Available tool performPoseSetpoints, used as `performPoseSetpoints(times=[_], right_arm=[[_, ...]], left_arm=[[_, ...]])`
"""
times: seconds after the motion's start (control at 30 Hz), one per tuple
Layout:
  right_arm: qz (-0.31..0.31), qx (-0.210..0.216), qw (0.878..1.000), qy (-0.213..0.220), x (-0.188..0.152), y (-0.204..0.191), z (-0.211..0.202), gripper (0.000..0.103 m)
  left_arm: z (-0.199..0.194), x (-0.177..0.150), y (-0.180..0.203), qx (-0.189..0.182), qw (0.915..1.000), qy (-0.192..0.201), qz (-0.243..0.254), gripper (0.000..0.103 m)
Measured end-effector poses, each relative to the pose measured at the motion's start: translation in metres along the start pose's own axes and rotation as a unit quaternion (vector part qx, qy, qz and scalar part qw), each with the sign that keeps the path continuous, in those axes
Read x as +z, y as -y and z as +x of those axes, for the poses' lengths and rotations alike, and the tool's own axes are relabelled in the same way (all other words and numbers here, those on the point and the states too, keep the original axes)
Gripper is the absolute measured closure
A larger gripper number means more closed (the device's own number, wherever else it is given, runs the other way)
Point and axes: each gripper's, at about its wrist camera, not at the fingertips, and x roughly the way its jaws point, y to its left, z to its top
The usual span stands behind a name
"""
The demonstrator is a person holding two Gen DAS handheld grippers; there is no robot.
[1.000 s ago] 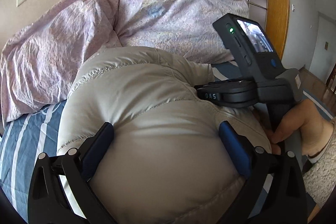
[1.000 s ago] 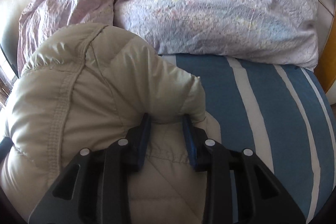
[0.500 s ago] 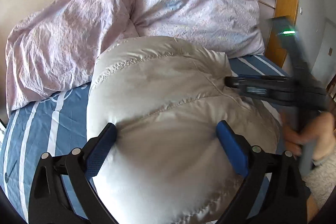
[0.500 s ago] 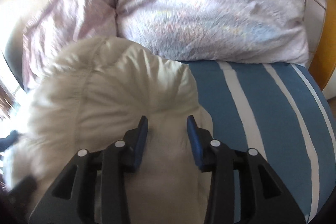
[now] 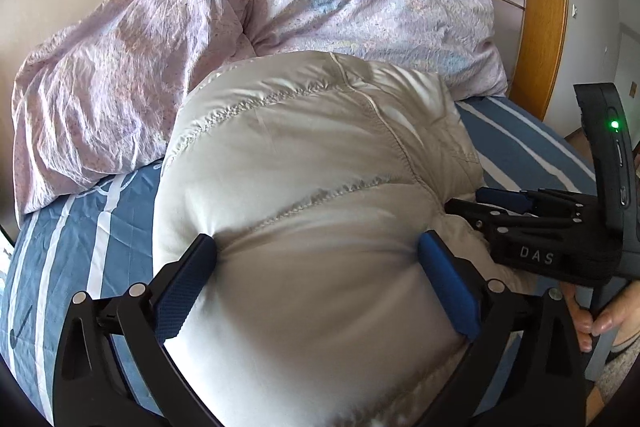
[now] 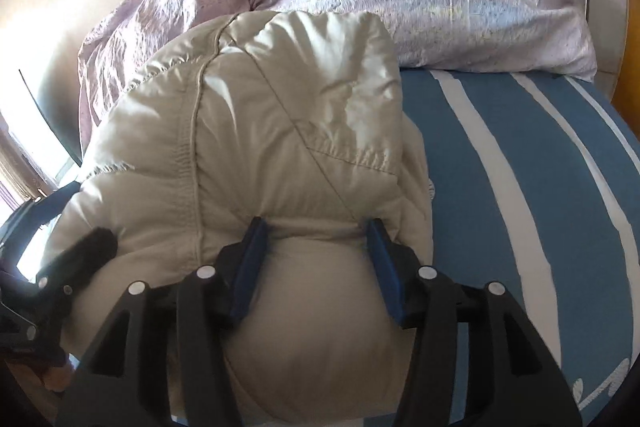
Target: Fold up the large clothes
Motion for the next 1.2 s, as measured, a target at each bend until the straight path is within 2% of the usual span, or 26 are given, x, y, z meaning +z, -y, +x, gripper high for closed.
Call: performPoseSetpoints(times=[0.13,0.2,0.27,0.33,0.4,0.43,0.47,0.67,0.77,0.87,0.93,1.0,1.1,1.2], right_arm=[[0.0,-0.004,1.0,0.0,0.002,0.0,-0.001,0.051],[0.02,0.002,1.0,-0.002,0.016,0.005,-0.011,0.053],[0.043,0.012,0.999,0.028,0.036,0.011,-0.024,0.054],[0.05,0.012,0.998,0.038,0.057,0.014,-0.024,0.054],[0.049,0.002,0.998,0.027,0.068,0.016,-0.012,0.054],[0.048,-0.012,0.999,-0.002,0.071,0.017,0.005,0.055],[0.05,-0.023,0.998,-0.028,0.069,0.019,0.022,0.054],[0.08,-0.038,0.995,-0.041,0.065,0.027,0.034,0.039],[0.099,-0.042,0.994,-0.033,0.061,0.034,0.017,0.039],[0.069,-0.056,0.996,0.011,0.051,0.02,-0.021,0.046],[0.048,-0.038,0.998,0.034,0.042,0.009,-0.041,0.048],[0.027,-0.019,0.998,0.053,0.026,-0.003,-0.061,0.049],[0.012,0.002,0.999,0.035,0.009,-0.008,-0.061,0.052],[0.0,-0.018,1.0,-0.006,-0.003,-0.011,-0.034,0.053]], left_arm=[[0.003,-0.003,0.005,0.015,0.9999,0.005,0.005,0.002],[0.004,-0.003,0.003,0.018,0.9998,0.002,0.005,0.002],[0.004,-0.003,0.001,0.014,0.9999,0.0,0.002,0.002],[0.004,-0.003,0.001,0.013,0.9999,-0.001,0.003,0.002],[0.004,-0.003,0.001,0.014,0.9999,0.0,0.002,0.001],[0.004,-0.003,0.001,0.014,0.9999,0.0,0.002,0.001],[0.004,-0.003,0.002,0.014,0.9999,0.002,0.002,0.001],[0.003,-0.002,0.007,0.025,0.9997,0.008,0.004,0.001],[-0.003,-0.003,0.004,0.025,0.9996,0.015,0.002,0.001],[-0.019,-0.006,-0.005,0.017,0.9993,0.025,-0.023,0.001],[-0.032,-0.009,-0.013,0.012,0.9986,0.034,-0.038,0.001],[-0.048,-0.013,-0.022,0.024,0.9972,0.054,-0.046,0.001],[-0.057,-0.018,-0.034,0.046,0.9959,0.062,-0.047,0.001],[-0.044,-0.02,-0.036,0.042,0.9973,0.036,-0.048,0.001]])
